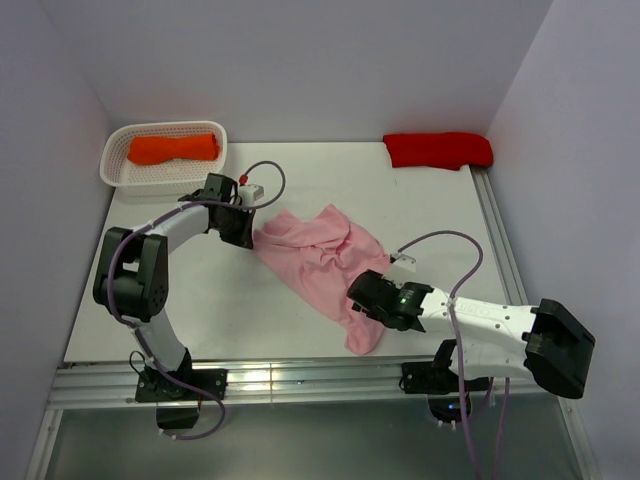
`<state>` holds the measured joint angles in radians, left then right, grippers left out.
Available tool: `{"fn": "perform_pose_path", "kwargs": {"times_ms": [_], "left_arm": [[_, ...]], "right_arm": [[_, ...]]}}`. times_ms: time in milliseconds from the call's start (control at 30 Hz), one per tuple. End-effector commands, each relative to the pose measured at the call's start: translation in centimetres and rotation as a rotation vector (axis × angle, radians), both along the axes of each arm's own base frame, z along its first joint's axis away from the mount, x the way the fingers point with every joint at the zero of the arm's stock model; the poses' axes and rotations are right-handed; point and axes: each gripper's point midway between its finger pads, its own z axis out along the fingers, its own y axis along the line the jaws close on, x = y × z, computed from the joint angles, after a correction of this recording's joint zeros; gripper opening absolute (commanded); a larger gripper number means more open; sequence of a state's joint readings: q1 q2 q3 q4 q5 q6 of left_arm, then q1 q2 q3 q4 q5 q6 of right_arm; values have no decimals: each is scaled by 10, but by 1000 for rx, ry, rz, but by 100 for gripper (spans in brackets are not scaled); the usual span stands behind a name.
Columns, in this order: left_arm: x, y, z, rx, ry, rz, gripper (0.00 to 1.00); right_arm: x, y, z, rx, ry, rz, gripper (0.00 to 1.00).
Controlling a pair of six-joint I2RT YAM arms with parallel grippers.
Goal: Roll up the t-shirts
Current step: Flatten the tshirt
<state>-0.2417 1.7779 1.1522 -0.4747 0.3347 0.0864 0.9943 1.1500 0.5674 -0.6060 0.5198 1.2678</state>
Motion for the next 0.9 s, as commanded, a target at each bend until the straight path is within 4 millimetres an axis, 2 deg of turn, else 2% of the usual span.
{"fn": "perform_pose_path", "kwargs": {"times_ms": [0, 100, 200, 300, 467, 533, 633, 667, 733, 867], "left_arm": [[6, -3, 23, -12, -68, -20, 0], [6, -3, 25, -11, -75, -21, 0], [7, -2, 28, -8, -82, -18, 0], [7, -1, 31, -5, -93, -13, 0], [7, -2, 36, -13, -97, -11, 0], [7, -2, 36, -9, -97, -8, 0], [8, -2, 38, -11, -96, -8, 0], [8, -3, 38, -11, -96, -9, 0], [8, -3, 38, -11, -93, -11, 0], [7, -2, 39, -8, -91, -10, 0]], "right_arm": [[0, 5, 9, 45, -32, 26, 73], [-3, 8, 8, 61, -21, 48, 72], [-3, 1, 6, 28, -17, 30, 73], [6, -2, 16, -5, -55, 20, 75], [43, 0, 52, -32, -124, -13, 72], [52, 1, 58, -52, -130, -7, 70], [72, 4, 67, -86, -132, -21, 62], [75, 2, 60, -118, -110, -24, 60], [83, -1, 63, -143, -101, -39, 51], [84, 9, 51, -146, -57, 0, 42]]}}
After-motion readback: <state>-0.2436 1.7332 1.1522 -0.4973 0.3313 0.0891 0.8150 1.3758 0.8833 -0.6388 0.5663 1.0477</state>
